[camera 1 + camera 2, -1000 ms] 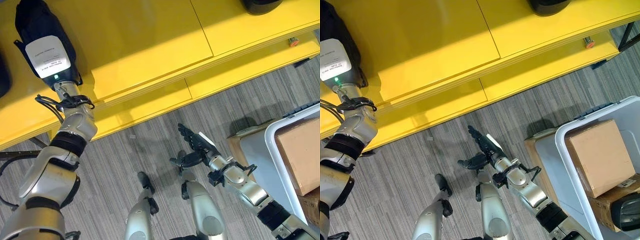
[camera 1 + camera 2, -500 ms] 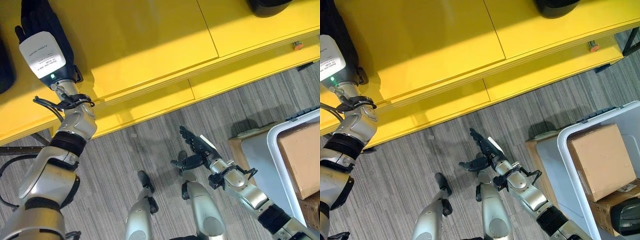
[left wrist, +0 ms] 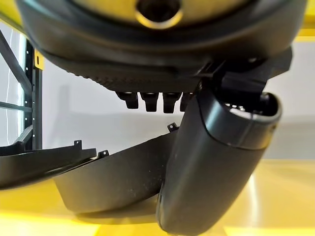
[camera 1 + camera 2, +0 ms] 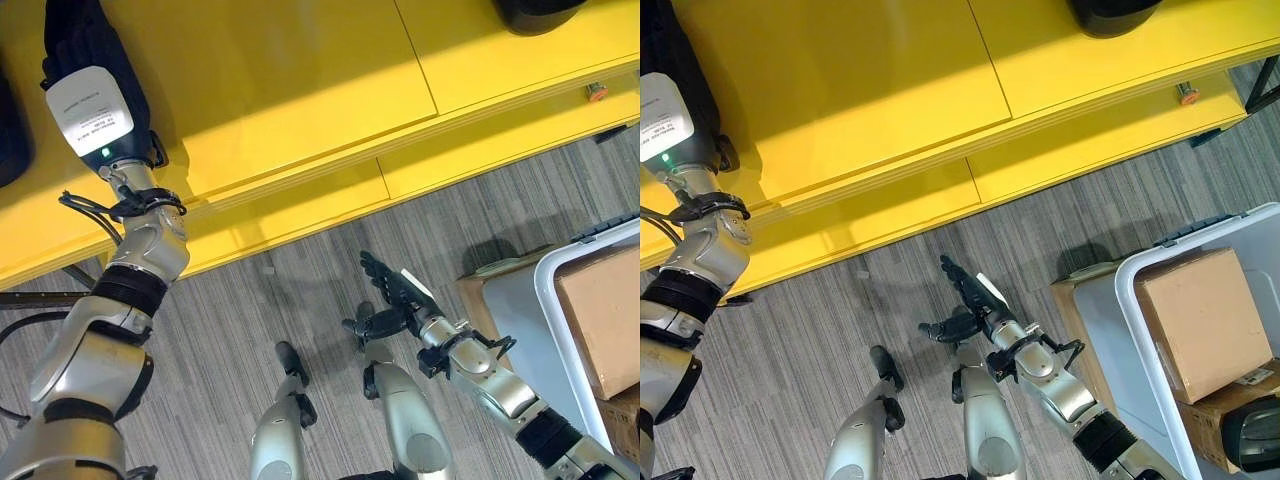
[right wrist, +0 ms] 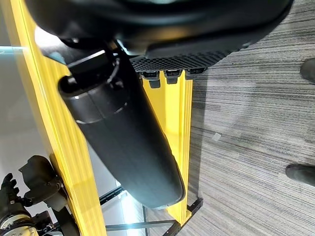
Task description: Move parts from the plastic box to the shelf.
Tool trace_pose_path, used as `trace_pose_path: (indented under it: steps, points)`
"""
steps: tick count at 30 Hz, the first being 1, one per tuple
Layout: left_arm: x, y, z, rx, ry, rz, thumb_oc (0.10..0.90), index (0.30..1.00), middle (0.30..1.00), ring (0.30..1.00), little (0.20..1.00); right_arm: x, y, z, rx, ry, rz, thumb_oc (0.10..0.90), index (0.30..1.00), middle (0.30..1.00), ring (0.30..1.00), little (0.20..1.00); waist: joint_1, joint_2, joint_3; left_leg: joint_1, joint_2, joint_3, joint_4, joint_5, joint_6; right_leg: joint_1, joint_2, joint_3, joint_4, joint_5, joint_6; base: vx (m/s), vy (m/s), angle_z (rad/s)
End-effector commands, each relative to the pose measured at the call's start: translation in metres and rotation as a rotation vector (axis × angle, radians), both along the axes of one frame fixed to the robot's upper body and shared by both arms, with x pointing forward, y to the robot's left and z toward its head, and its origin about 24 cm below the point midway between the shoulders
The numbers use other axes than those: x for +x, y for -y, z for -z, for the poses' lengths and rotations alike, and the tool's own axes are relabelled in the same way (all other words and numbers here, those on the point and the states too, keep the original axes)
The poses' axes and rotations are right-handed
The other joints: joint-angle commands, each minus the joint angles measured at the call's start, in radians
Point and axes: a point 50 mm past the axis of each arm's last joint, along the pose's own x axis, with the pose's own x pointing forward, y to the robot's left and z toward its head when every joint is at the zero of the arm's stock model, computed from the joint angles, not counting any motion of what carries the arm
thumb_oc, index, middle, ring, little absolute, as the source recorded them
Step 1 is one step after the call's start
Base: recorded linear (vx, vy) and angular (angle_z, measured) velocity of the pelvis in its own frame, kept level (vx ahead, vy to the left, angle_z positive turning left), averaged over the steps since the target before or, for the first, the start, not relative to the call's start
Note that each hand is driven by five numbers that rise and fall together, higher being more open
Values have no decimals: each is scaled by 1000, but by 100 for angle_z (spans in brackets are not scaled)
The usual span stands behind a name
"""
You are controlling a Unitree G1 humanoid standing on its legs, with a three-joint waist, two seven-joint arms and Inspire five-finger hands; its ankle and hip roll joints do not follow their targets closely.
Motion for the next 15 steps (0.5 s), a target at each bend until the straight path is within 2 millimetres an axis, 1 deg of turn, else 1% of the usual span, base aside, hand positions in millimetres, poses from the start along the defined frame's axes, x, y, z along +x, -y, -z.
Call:
trace_pose_path:
  steps: [1,4,8,12,15]
  points:
    - [-22,-25,-54,121,189,-65,900,1000,1000,1000,1000,-8,-12,-29,140,133,-65,900,1000,1000,1000,1000,-4,7,-27,-105,-5,-37,211,-75,-4,15,-23,-1,158,-212,72,0,0,0]
    - [-24,-24,-55,148,205,-45,900,1000,1000,1000,1000,-10,-10,-29,146,139,-53,900,1000,1000,1000,1000,0,8,-28,-102,-7,-39,211,-74,-4,19,-25,-3,155,-211,72,0,0,0]
    - [-30,-30,-52,140,204,-42,900,1000,1000,1000,1000,-11,-7,-28,146,140,-36,900,1000,1000,1000,1000,6,11,-29,-99,-8,-41,209,-72,-4,24,-27,-7,152,-212,73,0,0,0]
    - [-37,-35,-47,119,245,-41,900,1000,1000,1000,1000,-13,-4,-25,131,131,-37,900,1000,1000,1000,1000,9,19,-32,-91,-10,-42,201,-65,-6,32,-27,-9,155,-220,70,4,26,0]
    - [-41,-29,-52,148,310,-38,900,1000,1000,1000,1000,-15,-5,-23,137,125,-41,900,1000,1000,1000,1000,13,17,-34,-95,-10,-48,207,-69,-4,34,-29,-14,160,-223,68,3,-20,4]
